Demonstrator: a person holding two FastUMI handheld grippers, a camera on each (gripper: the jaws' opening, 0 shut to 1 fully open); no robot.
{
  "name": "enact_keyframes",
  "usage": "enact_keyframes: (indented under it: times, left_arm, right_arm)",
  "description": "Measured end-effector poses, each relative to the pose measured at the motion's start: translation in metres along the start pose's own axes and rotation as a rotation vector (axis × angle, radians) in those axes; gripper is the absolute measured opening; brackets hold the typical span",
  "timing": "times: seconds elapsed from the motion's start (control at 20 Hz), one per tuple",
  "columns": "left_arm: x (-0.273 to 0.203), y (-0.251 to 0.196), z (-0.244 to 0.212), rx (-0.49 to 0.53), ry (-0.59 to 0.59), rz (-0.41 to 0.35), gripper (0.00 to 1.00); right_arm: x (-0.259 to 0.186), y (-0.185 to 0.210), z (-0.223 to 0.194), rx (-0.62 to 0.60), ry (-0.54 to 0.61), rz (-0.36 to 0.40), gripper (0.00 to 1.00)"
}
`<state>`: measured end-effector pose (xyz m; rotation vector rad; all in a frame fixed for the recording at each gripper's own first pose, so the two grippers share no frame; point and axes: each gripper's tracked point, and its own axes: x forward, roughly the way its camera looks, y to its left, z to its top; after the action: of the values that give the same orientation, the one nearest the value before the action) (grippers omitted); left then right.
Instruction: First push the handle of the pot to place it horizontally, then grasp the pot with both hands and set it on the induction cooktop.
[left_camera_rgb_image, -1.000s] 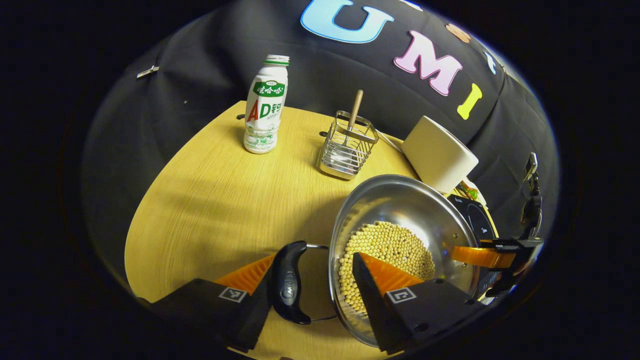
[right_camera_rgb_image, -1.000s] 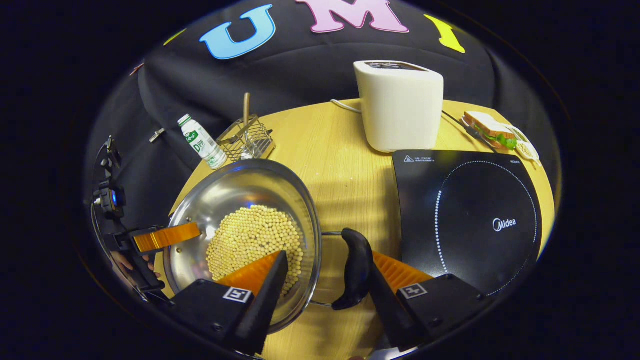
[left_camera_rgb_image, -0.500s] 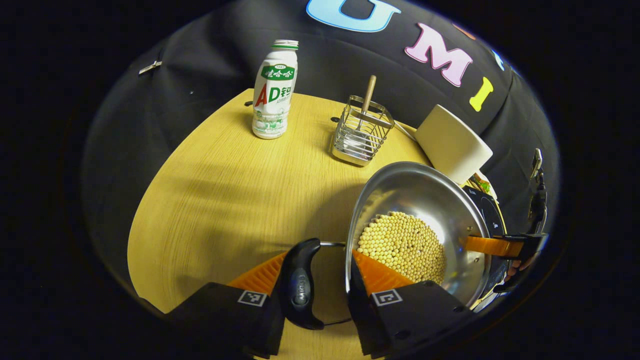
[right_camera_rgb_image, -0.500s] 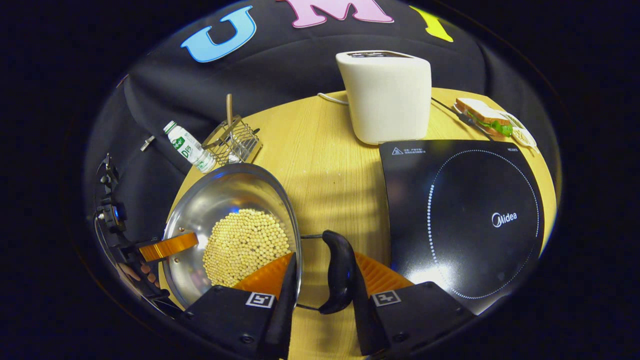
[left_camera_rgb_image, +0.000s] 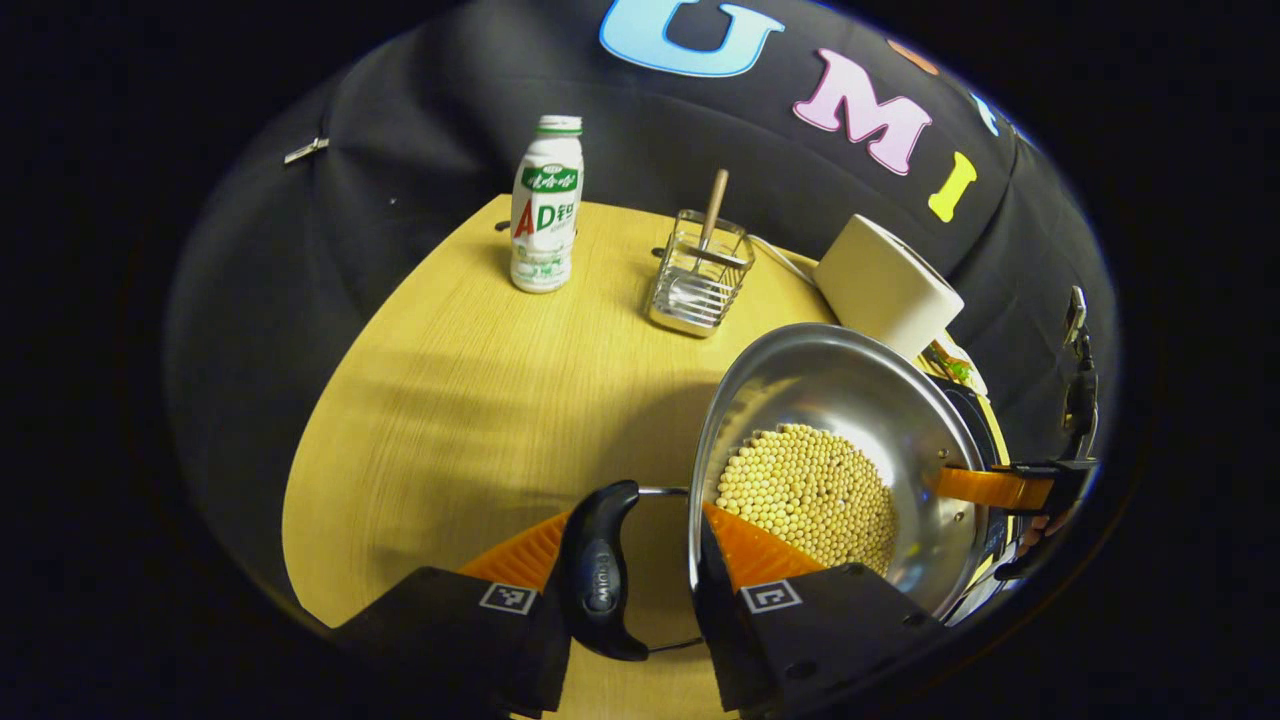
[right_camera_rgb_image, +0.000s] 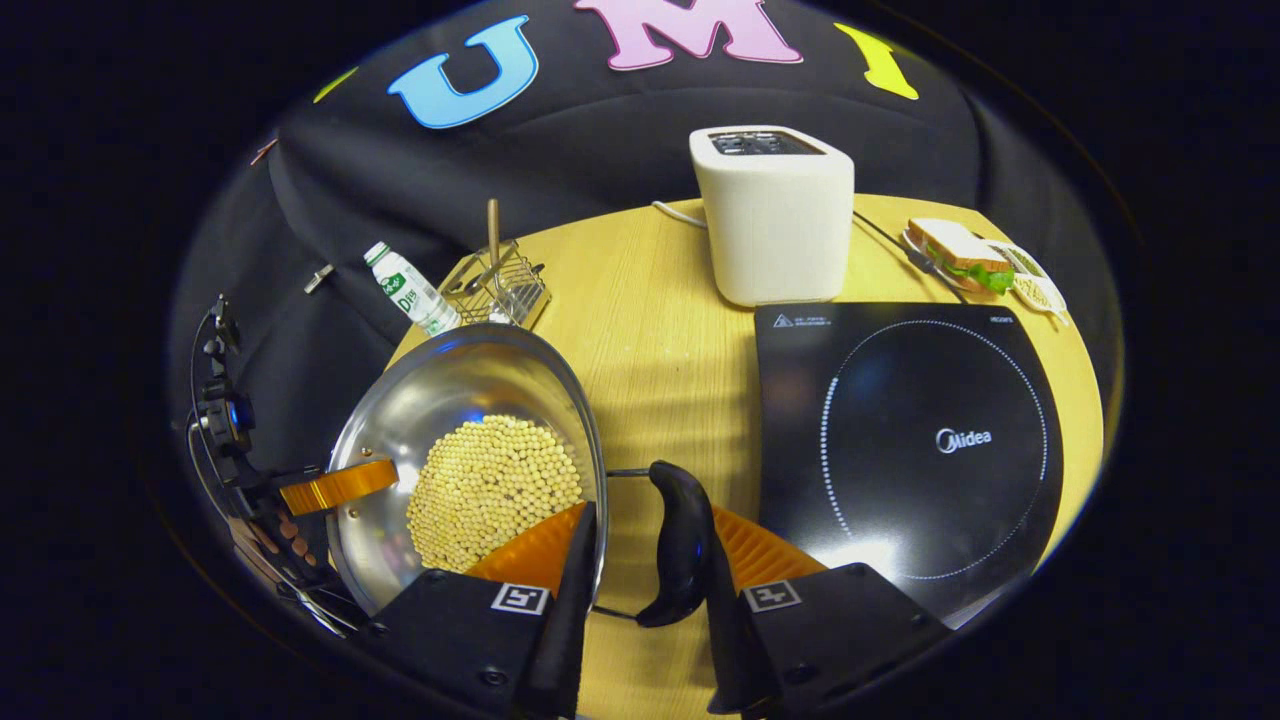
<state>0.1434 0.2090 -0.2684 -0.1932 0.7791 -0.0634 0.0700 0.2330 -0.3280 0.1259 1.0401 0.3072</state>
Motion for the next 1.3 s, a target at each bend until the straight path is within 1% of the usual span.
enact_keyframes:
  times: [0.05, 0.2, 0.25, 0.3, 0.35, 0.45, 0.5, 0.55, 0.65, 0.7, 0.75, 1.0, 1.05, 1.15, 1.2, 1.25, 1.3]
  left_arm:
    - [-0.005, -0.009, 0.003, 0.005, -0.006, -0.004, 0.58]
    - [-0.012, -0.038, 0.009, 0.014, -0.009, -0.018, 0.6]
    - [-0.014, -0.05, 0.01, 0.02, -0.012, -0.021, 0.6]
    - [-0.016, -0.063, 0.012, 0.03, -0.011, -0.026, 0.6]
    - [-0.016, -0.076, 0.013, 0.039, -0.01, -0.031, 0.6]
    - [-0.011, -0.104, 0.014, 0.051, -0.001, -0.043, 0.59]
    - [-0.008, -0.119, 0.015, 0.053, 0.004, -0.051, 0.59]
    - [-0.005, -0.134, 0.017, 0.054, 0.005, -0.058, 0.59]
    - [0.003, -0.165, 0.022, 0.07, 0.005, -0.072, 0.59]
    - [0.008, -0.181, 0.026, 0.075, 0.005, -0.08, 0.59]
    - [0.015, -0.197, 0.028, 0.077, 0.008, -0.087, 0.6]
    - [0.043, -0.267, 0.032, 0.11, 0.032, -0.115, 0.59]
    - [0.049, -0.278, 0.034, 0.117, 0.037, -0.119, 0.58]
    - [0.061, -0.296, 0.036, 0.124, 0.041, -0.121, 0.59]
    - [0.066, -0.303, 0.035, 0.123, 0.045, -0.121, 0.59]
    - [0.072, -0.309, 0.034, 0.12, 0.049, -0.119, 0.59]
    - [0.077, -0.314, 0.033, 0.117, 0.053, -0.116, 0.59]
  right_arm:
    - [-0.01, -0.005, 0.004, -0.002, -0.007, -0.001, 0.55]
    - [-0.034, -0.025, 0.015, 0.002, -0.033, -0.008, 0.55]
    - [-0.041, -0.034, 0.018, 0.008, -0.039, -0.011, 0.51]
    - [-0.048, -0.045, 0.018, 0.017, -0.041, -0.014, 0.55]
    - [-0.054, -0.055, 0.019, 0.028, -0.045, -0.018, 0.55]
    - [-0.066, -0.079, 0.021, 0.041, -0.055, -0.033, 0.55]
    - [-0.072, -0.092, 0.023, 0.046, -0.061, -0.04, 0.51]
    - [-0.077, -0.107, 0.027, 0.055, -0.064, -0.047, 0.55]
    - [-0.087, -0.136, 0.036, 0.075, -0.073, -0.061, 0.55]
    - [-0.091, -0.15, 0.041, 0.082, -0.079, -0.069, 0.51]
    - [-0.094, -0.165, 0.046, 0.085, -0.085, -0.078, 0.55]
    - [-0.101, -0.233, 0.058, 0.127, -0.086, -0.118, 0.55]
    - [-0.101, -0.245, 0.058, 0.132, -0.083, -0.124, 0.55]
    - [-0.099, -0.266, 0.062, 0.142, -0.074, -0.131, 0.55]
    - [-0.097, -0.274, 0.064, 0.145, -0.069, -0.133, 0.51]
    - [-0.094, -0.283, 0.066, 0.144, -0.066, -0.134, 0.55]
    - [-0.091, -0.29, 0.067, 0.143, -0.06, -0.133, 0.55]
